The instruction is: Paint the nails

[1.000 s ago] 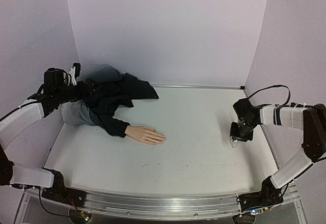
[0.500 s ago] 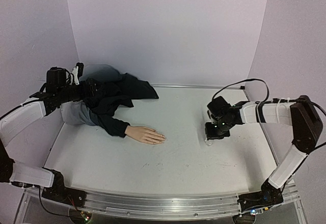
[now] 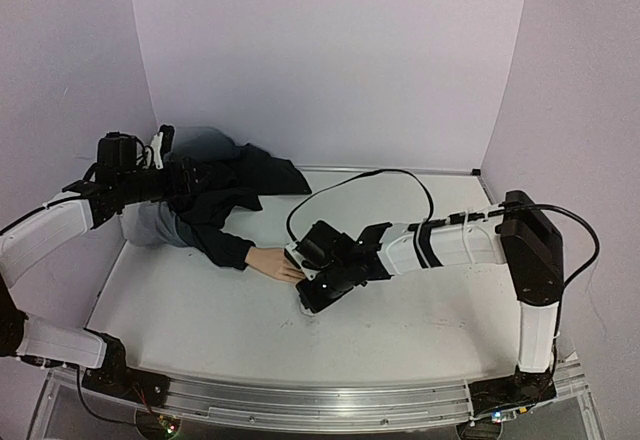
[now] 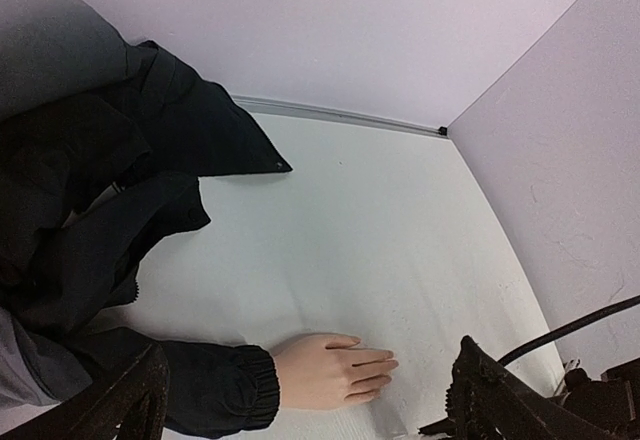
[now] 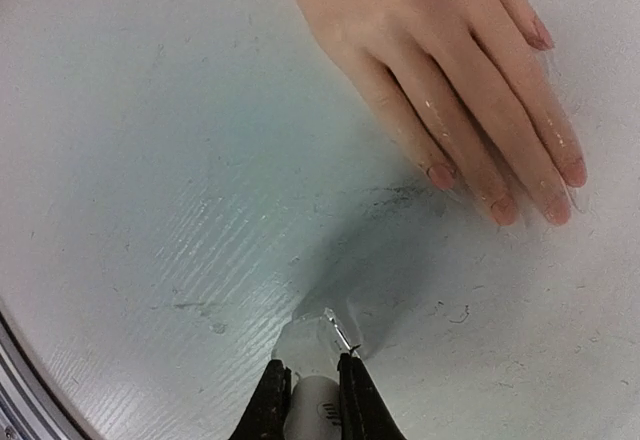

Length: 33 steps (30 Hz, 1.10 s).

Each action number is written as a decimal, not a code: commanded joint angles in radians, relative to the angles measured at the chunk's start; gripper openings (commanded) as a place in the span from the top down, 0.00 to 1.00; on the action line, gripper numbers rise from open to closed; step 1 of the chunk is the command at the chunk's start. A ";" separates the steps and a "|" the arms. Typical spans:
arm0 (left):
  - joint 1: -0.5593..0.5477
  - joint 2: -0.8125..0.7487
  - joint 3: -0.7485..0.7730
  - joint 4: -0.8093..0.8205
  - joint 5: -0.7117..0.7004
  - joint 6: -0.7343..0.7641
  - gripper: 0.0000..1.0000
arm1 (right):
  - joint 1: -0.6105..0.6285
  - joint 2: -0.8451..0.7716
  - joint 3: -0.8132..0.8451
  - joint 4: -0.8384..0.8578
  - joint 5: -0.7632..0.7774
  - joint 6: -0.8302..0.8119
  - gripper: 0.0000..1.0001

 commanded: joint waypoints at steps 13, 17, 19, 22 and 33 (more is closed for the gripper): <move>-0.307 0.089 0.059 -0.203 -0.029 0.005 0.01 | -0.019 -0.236 -0.099 0.059 0.017 -0.069 0.21; -0.462 0.147 0.099 -0.271 -0.095 0.006 0.01 | -0.113 -0.431 -0.293 0.145 0.089 -0.005 0.04; -0.544 0.192 0.129 -0.299 -0.128 0.006 0.02 | -0.211 -0.548 -0.402 0.177 0.088 0.042 0.02; -0.655 0.287 0.192 -0.341 -0.177 0.005 0.06 | -0.334 -0.634 -0.499 0.214 0.068 0.069 0.02; -0.776 0.610 0.462 -0.524 -0.311 -0.044 0.24 | -0.367 -0.626 -0.560 0.246 0.109 0.047 0.02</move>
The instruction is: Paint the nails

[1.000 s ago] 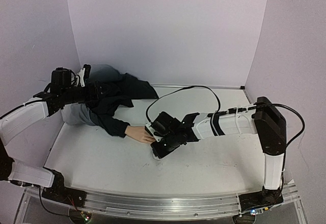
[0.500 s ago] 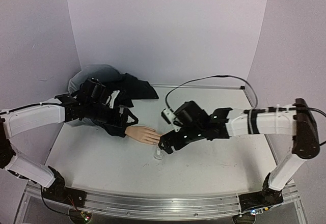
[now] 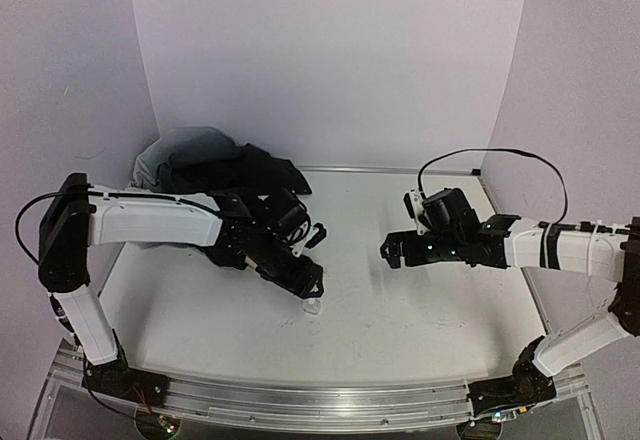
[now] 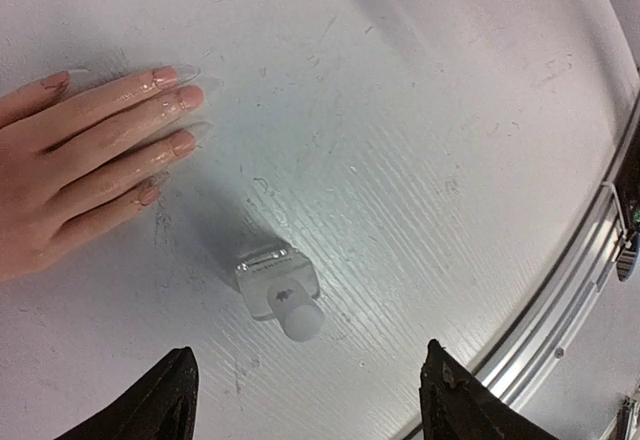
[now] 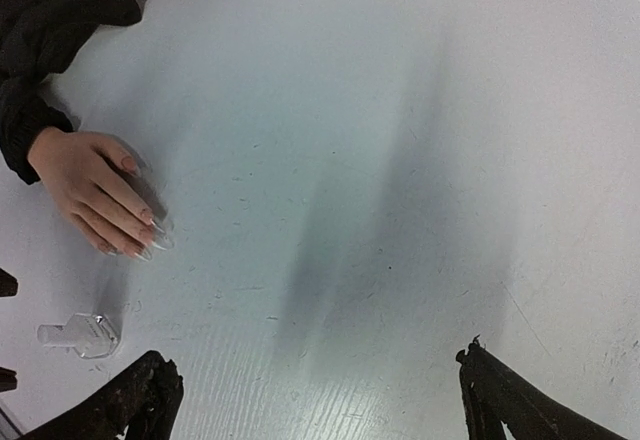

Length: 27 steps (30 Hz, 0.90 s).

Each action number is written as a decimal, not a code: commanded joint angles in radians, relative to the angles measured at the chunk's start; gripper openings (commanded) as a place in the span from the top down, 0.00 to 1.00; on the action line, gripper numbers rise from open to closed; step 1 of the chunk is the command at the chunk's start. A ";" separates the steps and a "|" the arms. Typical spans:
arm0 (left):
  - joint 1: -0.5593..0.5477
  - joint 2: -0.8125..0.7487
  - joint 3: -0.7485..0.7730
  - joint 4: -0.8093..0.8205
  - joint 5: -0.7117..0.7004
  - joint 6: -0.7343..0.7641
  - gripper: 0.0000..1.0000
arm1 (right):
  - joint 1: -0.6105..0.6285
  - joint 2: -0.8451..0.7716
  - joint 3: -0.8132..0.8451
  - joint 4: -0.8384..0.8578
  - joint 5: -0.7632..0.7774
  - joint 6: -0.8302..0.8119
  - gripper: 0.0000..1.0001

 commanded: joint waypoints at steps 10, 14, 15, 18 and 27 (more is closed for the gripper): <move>-0.033 0.151 0.203 -0.154 -0.082 -0.031 0.43 | 0.002 0.042 -0.002 0.076 -0.049 0.010 0.02; -0.036 0.187 0.240 -0.190 -0.105 -0.026 0.51 | 0.002 0.053 0.004 0.083 -0.056 0.010 0.02; -0.036 0.194 0.247 -0.196 -0.110 -0.024 0.52 | 0.002 0.055 0.004 0.086 -0.059 0.010 0.02; -0.039 0.215 0.261 -0.212 -0.122 -0.021 0.56 | 0.002 0.062 0.006 0.089 -0.068 0.010 0.02; -0.041 0.244 0.282 -0.225 -0.118 -0.014 0.70 | 0.002 0.049 -0.020 0.134 -0.103 -0.004 0.02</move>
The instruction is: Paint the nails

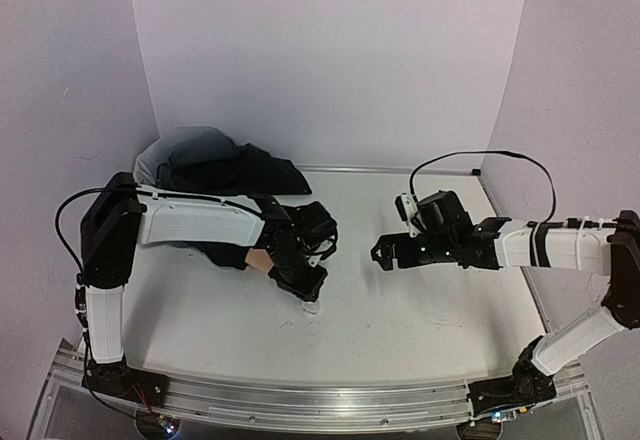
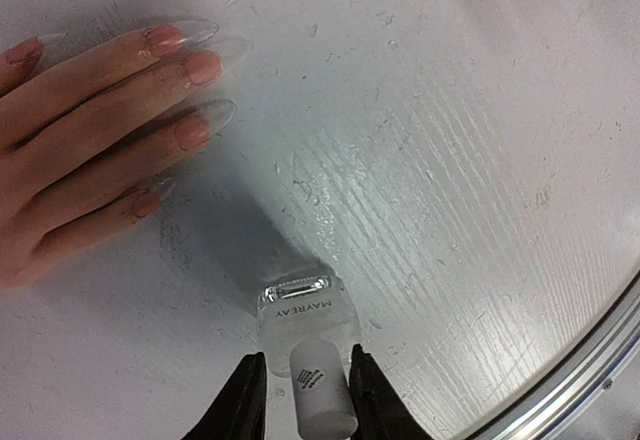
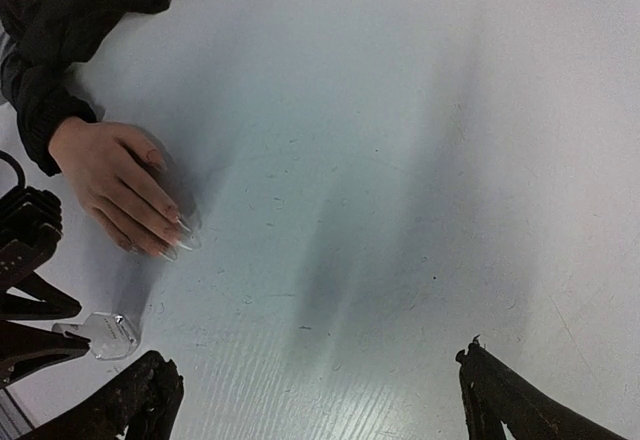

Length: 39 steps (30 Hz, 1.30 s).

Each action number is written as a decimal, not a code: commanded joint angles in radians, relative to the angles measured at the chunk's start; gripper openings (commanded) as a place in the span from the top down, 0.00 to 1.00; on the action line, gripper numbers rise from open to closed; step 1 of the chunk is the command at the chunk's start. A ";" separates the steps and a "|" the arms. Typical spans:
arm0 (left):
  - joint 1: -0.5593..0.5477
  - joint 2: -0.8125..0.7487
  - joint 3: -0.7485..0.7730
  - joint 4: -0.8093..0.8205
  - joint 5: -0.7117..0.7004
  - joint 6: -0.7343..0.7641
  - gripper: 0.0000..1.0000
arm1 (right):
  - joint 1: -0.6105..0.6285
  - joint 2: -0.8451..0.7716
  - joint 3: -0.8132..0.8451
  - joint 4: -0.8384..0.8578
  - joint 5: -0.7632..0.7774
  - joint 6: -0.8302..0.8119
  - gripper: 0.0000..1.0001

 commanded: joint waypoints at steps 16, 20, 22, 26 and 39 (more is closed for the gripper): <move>0.097 -0.125 0.057 -0.068 0.200 0.014 1.00 | 0.006 0.006 -0.104 0.399 -0.624 -0.231 0.17; 0.163 -0.174 0.063 -0.070 0.304 -0.017 1.00 | 0.033 0.079 -0.040 0.448 -0.717 -0.282 0.19; 0.183 -0.193 0.067 -0.070 0.334 -0.040 1.00 | 0.056 0.126 0.004 0.457 -0.717 -0.297 0.21; 0.200 -0.215 0.074 -0.071 0.366 -0.079 1.00 | 0.098 0.209 0.072 0.526 -0.667 -0.302 0.26; 0.201 -0.261 0.068 -0.070 0.342 -0.123 1.00 | 0.143 0.381 0.169 0.637 -0.675 -0.293 0.53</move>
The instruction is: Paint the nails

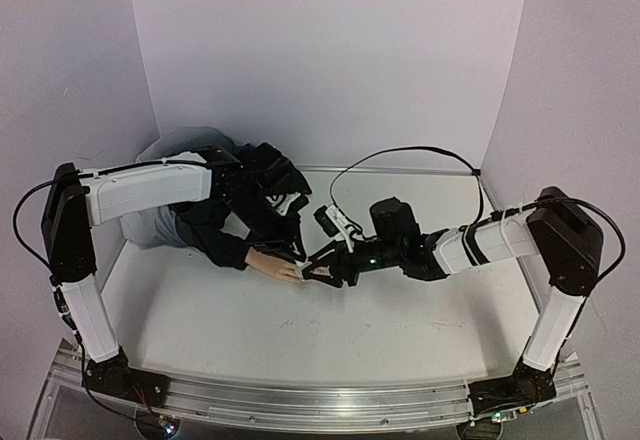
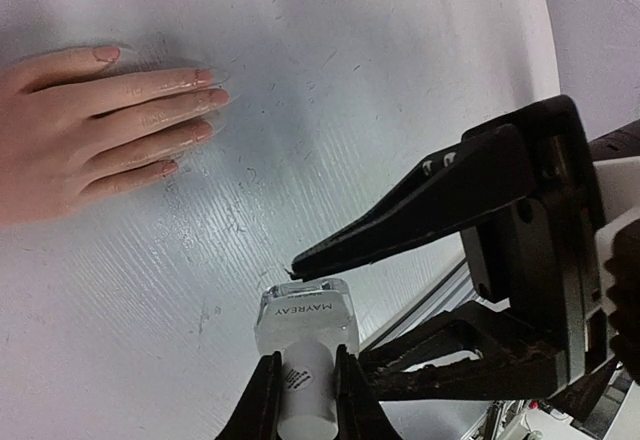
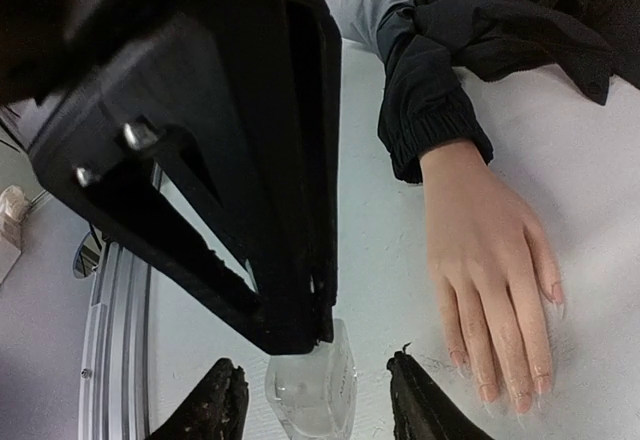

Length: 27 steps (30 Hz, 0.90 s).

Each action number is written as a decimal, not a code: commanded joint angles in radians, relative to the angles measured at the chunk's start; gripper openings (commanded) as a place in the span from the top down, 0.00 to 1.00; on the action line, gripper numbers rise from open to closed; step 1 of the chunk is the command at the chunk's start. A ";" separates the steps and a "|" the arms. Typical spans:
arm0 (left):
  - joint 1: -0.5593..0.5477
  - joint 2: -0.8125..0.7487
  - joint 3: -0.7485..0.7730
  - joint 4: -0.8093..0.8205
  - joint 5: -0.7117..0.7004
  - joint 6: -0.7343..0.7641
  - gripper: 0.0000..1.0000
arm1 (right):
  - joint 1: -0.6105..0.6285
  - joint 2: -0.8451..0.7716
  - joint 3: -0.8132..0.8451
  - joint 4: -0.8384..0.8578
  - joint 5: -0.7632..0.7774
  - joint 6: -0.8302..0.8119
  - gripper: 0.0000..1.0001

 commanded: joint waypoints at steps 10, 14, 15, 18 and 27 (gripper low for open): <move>0.000 -0.084 0.036 0.005 -0.011 -0.026 1.00 | 0.032 0.047 0.074 0.061 -0.015 -0.009 0.68; 0.000 -0.092 0.039 0.007 -0.009 -0.027 1.00 | 0.036 0.043 0.082 0.073 -0.002 0.009 0.87; 0.000 -0.095 0.039 0.009 -0.008 -0.026 1.00 | 0.036 0.039 0.083 0.078 0.004 0.016 0.94; 0.004 -0.121 0.038 0.016 -0.007 -0.007 0.79 | 0.034 0.007 0.078 0.081 0.055 0.035 1.00; 0.039 -0.365 -0.146 0.344 0.003 0.053 0.01 | -0.034 -0.172 0.051 0.133 0.115 0.276 1.00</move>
